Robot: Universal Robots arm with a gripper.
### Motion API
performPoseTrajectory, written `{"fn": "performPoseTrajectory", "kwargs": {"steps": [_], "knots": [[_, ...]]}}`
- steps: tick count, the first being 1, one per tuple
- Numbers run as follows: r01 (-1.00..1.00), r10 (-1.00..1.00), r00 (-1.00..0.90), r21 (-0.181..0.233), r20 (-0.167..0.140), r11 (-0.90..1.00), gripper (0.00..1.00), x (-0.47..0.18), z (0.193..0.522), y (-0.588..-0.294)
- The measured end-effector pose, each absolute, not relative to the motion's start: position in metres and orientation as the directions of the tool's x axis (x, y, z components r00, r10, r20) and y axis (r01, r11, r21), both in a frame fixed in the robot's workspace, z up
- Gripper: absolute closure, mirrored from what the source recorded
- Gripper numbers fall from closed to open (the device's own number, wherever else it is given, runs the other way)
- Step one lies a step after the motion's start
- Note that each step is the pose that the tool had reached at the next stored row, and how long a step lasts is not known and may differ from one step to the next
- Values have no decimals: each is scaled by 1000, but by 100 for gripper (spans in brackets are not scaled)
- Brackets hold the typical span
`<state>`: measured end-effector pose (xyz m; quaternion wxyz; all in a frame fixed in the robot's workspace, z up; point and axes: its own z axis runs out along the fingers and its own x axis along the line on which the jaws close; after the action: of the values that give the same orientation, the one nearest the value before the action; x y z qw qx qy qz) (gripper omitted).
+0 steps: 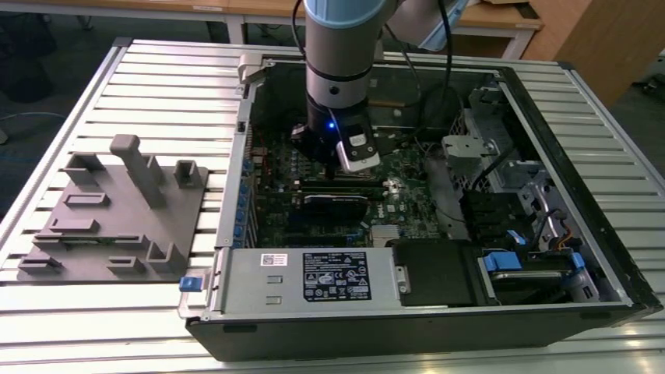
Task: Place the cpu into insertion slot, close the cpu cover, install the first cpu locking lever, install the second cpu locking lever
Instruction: 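Install the second cpu locking lever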
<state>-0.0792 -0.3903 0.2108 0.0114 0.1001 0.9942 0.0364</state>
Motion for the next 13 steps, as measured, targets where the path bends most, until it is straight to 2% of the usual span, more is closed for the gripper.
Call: {"fn": "performPoseTrajectory", "kwargs": {"steps": [13], "knots": [[198, 200, -980, 75, -15, 977, 90, -87, 208, -390]]}}
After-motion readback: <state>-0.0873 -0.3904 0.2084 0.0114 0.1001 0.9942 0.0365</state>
